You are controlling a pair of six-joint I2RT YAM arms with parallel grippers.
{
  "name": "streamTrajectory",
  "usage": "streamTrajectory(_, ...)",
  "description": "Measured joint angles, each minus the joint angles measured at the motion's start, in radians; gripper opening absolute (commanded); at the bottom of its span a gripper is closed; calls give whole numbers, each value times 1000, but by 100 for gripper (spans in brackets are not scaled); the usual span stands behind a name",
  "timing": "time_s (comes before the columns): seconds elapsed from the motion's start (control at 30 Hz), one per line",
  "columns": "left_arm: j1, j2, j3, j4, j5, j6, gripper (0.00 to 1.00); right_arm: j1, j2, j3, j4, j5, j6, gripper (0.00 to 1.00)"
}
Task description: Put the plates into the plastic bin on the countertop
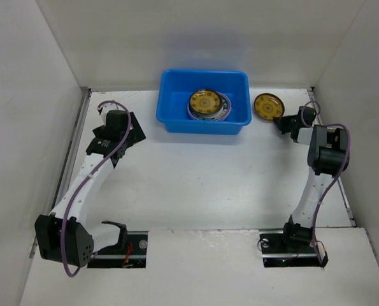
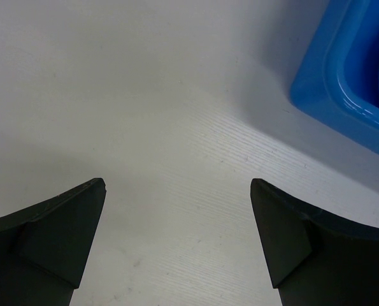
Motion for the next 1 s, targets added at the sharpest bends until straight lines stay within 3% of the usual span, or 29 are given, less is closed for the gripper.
streamTrajectory(0.17, 6, -31, 0, -2, 0, 0, 100, 6, -31, -6, -3, 0, -1, 0)
streamTrajectory(0.33, 6, -40, -5, -3, 1, 0, 100, 14, -185, -1, -30, 3, -23, 0)
streamTrajectory(0.5, 6, -72, -39, -3, 1, 0, 100, 90, -309, 172, -127, 7, -88, 0)
streamTrajectory(0.77, 3, -183, -116, -15, 1, 0, 100, 356, -208, 627, -407, 9, -302, 0)
streamTrajectory(1.0, 7, -288, -172, -52, 1, -5, 100, 506, -37, 711, -604, 94, -467, 0)
